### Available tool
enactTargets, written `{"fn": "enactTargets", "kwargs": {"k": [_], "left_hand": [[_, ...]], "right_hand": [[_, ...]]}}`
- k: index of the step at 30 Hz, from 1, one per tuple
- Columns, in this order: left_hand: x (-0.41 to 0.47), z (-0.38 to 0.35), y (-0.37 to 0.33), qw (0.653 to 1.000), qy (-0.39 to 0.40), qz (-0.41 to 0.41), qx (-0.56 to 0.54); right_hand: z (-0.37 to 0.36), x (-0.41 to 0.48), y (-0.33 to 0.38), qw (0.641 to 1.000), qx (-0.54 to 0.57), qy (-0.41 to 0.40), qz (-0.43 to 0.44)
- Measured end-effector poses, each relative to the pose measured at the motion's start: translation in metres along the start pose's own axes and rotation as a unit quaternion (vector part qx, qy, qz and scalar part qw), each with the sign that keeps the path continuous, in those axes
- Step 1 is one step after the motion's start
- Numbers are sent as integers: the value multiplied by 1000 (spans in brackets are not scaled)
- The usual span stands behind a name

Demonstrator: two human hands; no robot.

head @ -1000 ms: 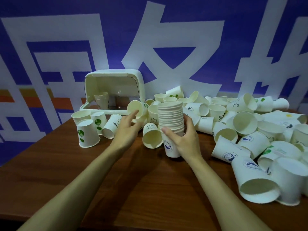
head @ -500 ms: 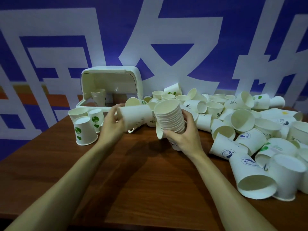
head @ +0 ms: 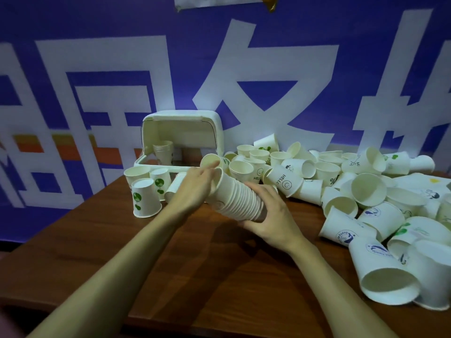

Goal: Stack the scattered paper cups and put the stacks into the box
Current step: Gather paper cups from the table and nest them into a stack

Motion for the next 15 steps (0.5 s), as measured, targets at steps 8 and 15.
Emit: {"fn": "enactTargets", "kwargs": {"k": [8, 15], "left_hand": [[-15, -30, -5, 913, 43, 87, -397], [-25, -41, 37, 968, 21, 5, -249]], "right_hand": [[6, 3, 1, 986, 118, -69, -93], [-2, 6, 0, 970, 160, 46, -177]]}}
Point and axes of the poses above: each hand's wrist, its own x-axis towards the middle knuckle, its own z-axis out of the back of the hand, y = z × x, the point moved 1 cm from there along x, towards the middle knuckle, and after that the axes turned 12 degrees about -y, right-handed, at the moved point
